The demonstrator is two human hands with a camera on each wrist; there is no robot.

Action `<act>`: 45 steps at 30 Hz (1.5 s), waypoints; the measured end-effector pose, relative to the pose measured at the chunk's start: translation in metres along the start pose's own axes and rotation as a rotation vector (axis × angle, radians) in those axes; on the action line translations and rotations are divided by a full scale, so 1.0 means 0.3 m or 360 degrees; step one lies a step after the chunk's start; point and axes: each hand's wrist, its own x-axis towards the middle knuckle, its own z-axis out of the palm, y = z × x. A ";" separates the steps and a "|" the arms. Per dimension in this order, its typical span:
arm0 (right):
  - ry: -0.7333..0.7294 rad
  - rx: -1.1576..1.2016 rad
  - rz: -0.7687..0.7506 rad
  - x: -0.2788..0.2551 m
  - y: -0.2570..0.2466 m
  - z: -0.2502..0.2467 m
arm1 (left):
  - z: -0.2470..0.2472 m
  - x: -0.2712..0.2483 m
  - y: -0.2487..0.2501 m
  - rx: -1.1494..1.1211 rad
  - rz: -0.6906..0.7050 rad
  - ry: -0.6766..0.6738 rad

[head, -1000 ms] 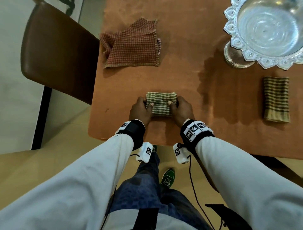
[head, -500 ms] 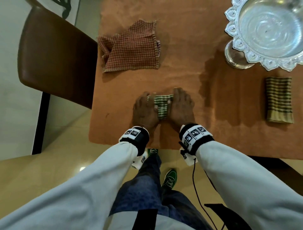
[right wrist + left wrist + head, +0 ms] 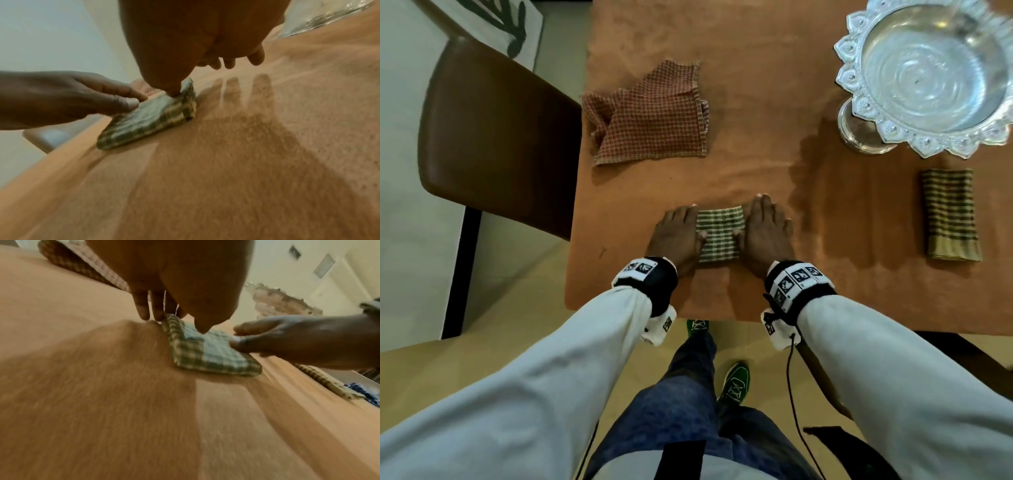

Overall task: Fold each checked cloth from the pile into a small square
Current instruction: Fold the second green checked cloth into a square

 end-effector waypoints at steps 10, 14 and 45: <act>-0.0278 0.0934 0.0532 -0.084 -0.046 0.021 | -0.128 0.152 0.060 0.0031 0.0176 -0.0405; -0.0189 0.1402 0.0719 -0.062 -0.038 0.064 | -0.177 0.139 0.075 -0.0165 -0.0157 -0.0524; 0.0310 0.0835 0.0472 0.142 0.051 -0.094 | -0.132 0.267 0.180 -0.1084 -0.0610 -0.0192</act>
